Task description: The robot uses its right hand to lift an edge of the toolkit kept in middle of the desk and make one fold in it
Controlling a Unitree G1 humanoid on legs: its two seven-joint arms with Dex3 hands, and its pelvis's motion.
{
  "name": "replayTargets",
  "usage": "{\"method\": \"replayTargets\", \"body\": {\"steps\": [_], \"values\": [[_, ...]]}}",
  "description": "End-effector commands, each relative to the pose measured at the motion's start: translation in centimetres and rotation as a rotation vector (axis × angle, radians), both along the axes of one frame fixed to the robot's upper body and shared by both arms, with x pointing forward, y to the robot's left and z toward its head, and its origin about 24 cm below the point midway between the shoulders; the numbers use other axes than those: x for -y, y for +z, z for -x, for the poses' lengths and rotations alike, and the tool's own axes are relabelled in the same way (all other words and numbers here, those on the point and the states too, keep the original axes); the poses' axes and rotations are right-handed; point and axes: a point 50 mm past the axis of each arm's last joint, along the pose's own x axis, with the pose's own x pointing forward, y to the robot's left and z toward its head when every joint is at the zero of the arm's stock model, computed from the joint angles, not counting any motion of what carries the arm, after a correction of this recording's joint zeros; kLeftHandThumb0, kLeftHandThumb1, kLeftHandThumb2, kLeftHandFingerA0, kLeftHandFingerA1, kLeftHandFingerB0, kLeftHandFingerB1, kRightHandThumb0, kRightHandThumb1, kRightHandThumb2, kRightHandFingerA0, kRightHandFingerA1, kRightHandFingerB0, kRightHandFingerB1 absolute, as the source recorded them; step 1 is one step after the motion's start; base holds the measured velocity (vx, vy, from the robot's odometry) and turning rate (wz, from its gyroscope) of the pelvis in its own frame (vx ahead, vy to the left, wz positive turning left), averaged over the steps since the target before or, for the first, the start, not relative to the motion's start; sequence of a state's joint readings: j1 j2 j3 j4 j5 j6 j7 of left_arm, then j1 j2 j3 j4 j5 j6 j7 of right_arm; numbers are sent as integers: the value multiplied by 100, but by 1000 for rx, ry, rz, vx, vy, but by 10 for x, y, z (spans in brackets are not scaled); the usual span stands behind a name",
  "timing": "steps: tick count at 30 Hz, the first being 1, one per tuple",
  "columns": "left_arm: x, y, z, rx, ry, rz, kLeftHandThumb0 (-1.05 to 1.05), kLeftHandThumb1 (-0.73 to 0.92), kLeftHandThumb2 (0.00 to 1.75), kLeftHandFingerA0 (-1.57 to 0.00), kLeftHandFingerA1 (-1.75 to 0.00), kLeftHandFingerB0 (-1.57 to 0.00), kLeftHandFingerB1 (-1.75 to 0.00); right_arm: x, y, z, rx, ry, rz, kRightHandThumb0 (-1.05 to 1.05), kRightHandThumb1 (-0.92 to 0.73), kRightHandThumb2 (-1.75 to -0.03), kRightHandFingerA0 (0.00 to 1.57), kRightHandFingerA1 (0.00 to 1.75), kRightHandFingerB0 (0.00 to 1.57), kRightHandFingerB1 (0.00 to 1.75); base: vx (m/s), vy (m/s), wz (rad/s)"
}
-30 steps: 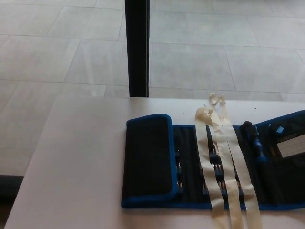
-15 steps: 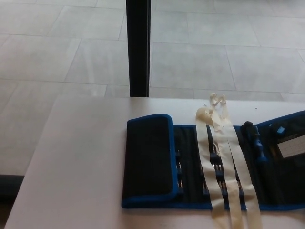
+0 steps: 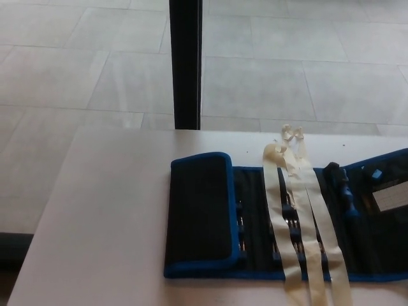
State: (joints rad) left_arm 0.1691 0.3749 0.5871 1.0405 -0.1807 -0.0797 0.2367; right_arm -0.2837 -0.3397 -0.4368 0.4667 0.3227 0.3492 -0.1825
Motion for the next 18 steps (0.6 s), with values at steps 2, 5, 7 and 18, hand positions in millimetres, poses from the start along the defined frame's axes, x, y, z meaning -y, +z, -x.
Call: {"method": "replayTargets", "body": {"steps": [2,5,7,18], "values": [[-7,8,-2,33,-6,-31,-31,56,56,-56,-96,-48,-43,0,-13,7,-56,41,-136,-45,-61,-96,30,58,20,52,0,0,0],[-8,8,-2,32,0,-22,-31,56,56,-59,-104,-50,-44,-1,-22,11,-74,73,-168,-41,-82,-64,28,47,25,43,0,0,0],[-8,8,-3,36,0,-21,-31,56,56,-60,-106,-50,-44,-2,-24,12,-94,91,-164,-43,-82,-64,28,46,25,42,0,0,0],[-9,11,-7,80,2,-9,-33,55,56,-55,-115,-48,-45,-24,-36,12,-189,189,-294,-43,-83,-64,28,49,25,43,0,0,0]]}}
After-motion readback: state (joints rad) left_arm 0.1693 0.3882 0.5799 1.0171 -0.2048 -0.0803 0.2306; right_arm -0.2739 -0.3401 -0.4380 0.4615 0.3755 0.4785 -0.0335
